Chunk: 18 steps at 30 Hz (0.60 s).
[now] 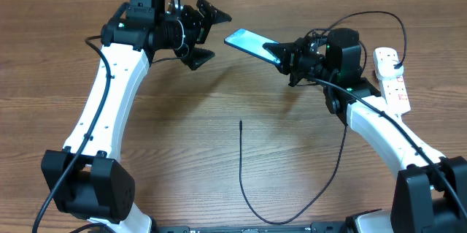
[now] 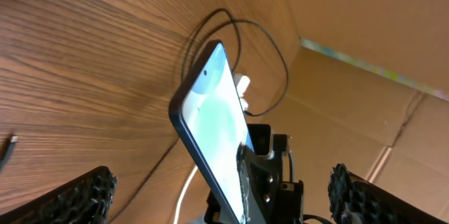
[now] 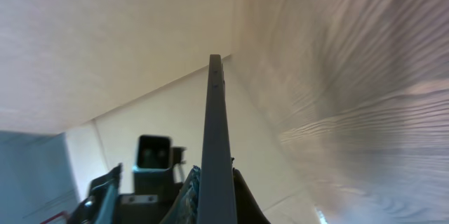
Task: Plug charger to phone and switch on socket
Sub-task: 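Open the left gripper and pull it back from the phone, then move the left gripper to the phone's far end and close on it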
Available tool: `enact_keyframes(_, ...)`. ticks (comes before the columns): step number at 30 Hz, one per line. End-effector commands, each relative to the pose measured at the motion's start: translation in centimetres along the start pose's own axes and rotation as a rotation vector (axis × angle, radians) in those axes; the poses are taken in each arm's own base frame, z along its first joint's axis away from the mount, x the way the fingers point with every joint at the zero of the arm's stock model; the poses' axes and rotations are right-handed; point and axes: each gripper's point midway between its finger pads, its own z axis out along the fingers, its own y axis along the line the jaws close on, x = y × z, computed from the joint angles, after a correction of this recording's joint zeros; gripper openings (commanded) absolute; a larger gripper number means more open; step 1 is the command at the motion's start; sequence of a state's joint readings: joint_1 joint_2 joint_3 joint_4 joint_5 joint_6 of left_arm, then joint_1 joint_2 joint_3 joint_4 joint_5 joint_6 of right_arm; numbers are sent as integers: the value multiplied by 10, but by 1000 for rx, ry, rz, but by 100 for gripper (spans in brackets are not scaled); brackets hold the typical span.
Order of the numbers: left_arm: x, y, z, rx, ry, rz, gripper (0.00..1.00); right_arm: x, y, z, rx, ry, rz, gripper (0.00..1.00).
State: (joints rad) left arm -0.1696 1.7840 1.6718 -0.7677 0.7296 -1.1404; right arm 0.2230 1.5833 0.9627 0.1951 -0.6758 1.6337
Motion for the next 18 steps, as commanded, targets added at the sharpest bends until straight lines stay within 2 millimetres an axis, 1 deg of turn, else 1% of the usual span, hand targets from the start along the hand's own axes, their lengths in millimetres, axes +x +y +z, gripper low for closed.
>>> enact_keyframes(1,10,-14,-5,34,18,-4,100,10,27,-2,-77,47,45,4)
enact_keyframes(3,9,-15,-2,30,1,1,100,11,34,-3,-105,54,54,4)
enact_keyframes(8,12,-28,8,51,-38,44,100,16,48,-4,-154,72,72,4)
enact_keyframes(11,15,-34,15,57,-64,12,100,19,48,-3,-153,84,130,4)
enact_keyframes(18,8,-31,17,35,-125,-54,100,25,55,-3,-179,101,119,4)
